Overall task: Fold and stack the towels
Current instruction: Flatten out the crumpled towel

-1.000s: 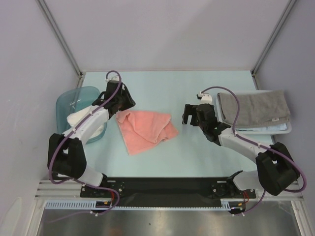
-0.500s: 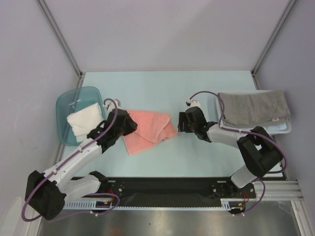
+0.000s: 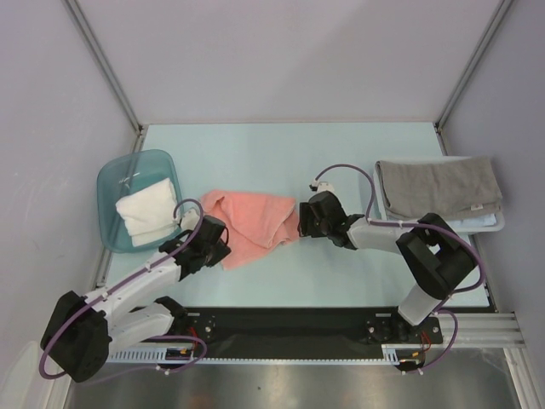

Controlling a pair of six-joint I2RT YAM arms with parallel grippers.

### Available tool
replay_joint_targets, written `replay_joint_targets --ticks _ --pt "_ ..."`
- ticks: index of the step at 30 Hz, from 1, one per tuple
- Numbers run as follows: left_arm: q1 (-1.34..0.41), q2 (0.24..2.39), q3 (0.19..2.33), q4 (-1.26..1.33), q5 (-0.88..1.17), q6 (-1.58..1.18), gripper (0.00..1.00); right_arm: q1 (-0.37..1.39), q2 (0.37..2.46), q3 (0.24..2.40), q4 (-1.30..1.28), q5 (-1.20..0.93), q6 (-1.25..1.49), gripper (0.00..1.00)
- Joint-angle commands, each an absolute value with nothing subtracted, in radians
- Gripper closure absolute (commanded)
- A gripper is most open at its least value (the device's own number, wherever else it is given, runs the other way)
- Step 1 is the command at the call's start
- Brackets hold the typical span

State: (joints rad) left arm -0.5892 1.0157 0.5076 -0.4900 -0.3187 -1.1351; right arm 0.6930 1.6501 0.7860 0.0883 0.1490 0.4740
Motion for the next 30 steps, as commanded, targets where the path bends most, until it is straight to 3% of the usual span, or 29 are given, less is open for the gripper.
replay_joint_targets --ticks 1,10,16,19,26,30 --pt "-0.592 1.025 0.492 -0.483 -0.351 -1.198 0.64 0.706 1.675 0.816 0.106 0.152 0.502 0.37" --pt "-0.594 1.095 0.440 -0.446 -0.339 -1.236 0.60 0.726 1.697 0.824 0.104 0.153 0.512 0.39" --pt "-0.594 1.127 0.416 -0.400 -0.333 -1.236 0.59 0.729 1.698 0.824 0.100 0.156 0.514 0.46" --pt "-0.594 1.129 0.417 -0.387 -0.328 -1.230 0.63 0.729 1.703 0.825 0.097 0.158 0.511 0.52" --pt "-0.592 1.095 0.437 -0.414 -0.324 -1.204 0.80 0.729 1.691 0.841 0.074 0.166 0.505 0.81" --pt "-0.592 1.069 0.454 -0.433 -0.337 -1.172 0.90 0.729 1.678 0.850 0.063 0.170 0.500 0.92"
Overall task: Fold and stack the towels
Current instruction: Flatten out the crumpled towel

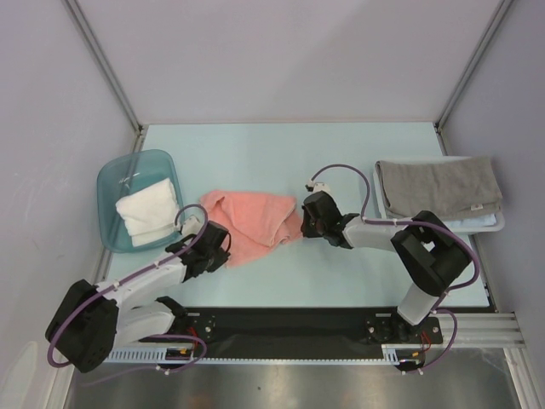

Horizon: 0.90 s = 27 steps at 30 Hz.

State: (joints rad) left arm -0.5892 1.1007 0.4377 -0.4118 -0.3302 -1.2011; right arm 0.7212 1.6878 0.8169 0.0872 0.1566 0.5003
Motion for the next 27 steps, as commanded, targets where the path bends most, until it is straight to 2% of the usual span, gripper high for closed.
replay_joint_targets --ticks 1,4,13,19,22,27 --pt "-0.592 1.065 0.454 -0.433 -0.339 -1.166 0.94 0.729 1.675 0.851 0.058 0.175 0.499 0.97" --pt "-0.591 1.039 0.463 -0.434 -0.345 -1.131 1.00 0.729 1.655 0.854 0.043 0.182 0.492 1.00" --pt "-0.589 0.939 0.491 -0.448 -0.370 -1.022 1.00 0.724 1.546 0.862 -0.035 0.242 0.468 1.00" --pt "-0.589 0.874 0.534 -0.384 -0.313 -0.875 1.00 0.716 1.451 0.870 -0.072 0.247 0.453 1.00" --pt "-0.589 0.838 0.581 -0.357 -0.278 -0.787 1.00 0.713 1.398 0.893 -0.106 0.259 0.433 1.00" --pt "-0.589 0.899 0.823 -0.434 -0.290 -0.626 1.00 0.707 1.250 0.992 -0.191 0.299 0.374 1.00"
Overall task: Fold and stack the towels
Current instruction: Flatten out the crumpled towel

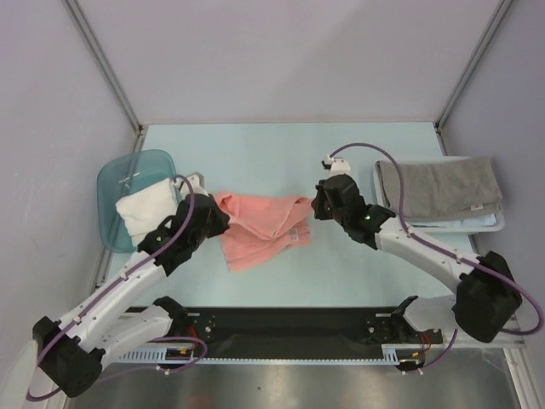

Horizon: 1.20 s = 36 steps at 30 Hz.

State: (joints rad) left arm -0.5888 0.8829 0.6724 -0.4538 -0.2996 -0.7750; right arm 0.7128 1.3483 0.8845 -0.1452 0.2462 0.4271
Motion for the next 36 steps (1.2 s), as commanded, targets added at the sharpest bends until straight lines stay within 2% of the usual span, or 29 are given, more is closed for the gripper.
replay_joint_targets --ticks 1,10,23,36 --pt "-0.589 0.908 0.862 -0.452 -0.299 -0.602 1.00 0.709 1.233 1.021 -0.208 0.323 0.355 1.00" --pt "-0.591 0.999 1.331 -0.532 -0.304 -0.401 1.00 0.722 1.108 1.280 -0.307 0.408 0.193 1.00" --pt "-0.591 0.962 1.537 -0.545 -0.192 -0.327 1.00 0.836 1.011 1.454 -0.370 0.509 0.032 1.00" --pt "-0.591 1.020 1.762 -0.506 -0.129 -0.279 1.00 0.914 1.061 1.644 -0.293 0.554 -0.104 1.00"
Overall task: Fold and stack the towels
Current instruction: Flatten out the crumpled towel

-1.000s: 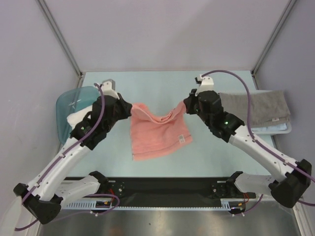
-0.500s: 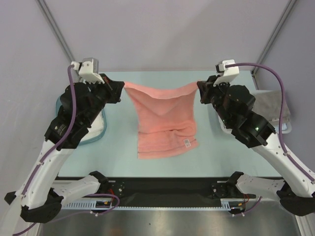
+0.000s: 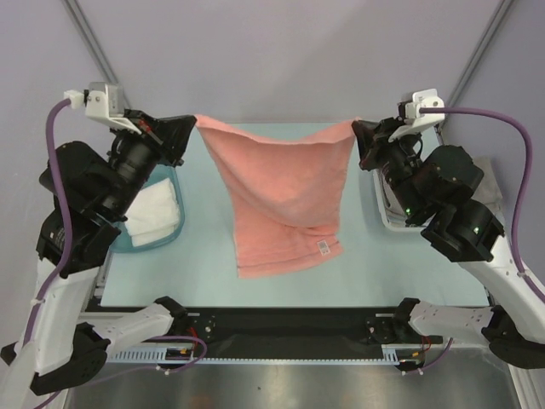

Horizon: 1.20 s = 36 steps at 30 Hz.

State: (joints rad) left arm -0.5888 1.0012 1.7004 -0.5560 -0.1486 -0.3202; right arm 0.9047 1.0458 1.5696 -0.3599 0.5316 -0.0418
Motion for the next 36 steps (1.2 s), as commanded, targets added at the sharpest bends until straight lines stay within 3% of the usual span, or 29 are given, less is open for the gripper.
replay_joint_targets --ticks 1,8,15,24,36 --pt "-0.591 1.040 1.785 -0.503 -0.136 -0.269 1.00 0.914 1.069 1.657 -0.284 0.558 -0.118 1.00" --pt "-0.539 1.146 1.779 -0.396 -0.178 -0.261 1.00 0.885 1.185 1.686 -0.097 0.609 -0.288 1.00" --pt "-0.371 1.322 1.778 -0.267 -0.052 -0.340 1.00 0.564 1.372 1.778 -0.095 0.329 -0.150 1.00" --pt "-0.215 1.597 1.838 -0.089 0.051 -0.417 1.00 0.377 1.653 1.848 0.066 0.121 -0.048 1.00" --pt "-0.161 2.126 2.330 -0.084 0.095 -0.454 1.00 0.253 2.026 2.135 0.117 0.067 -0.005 1.00"
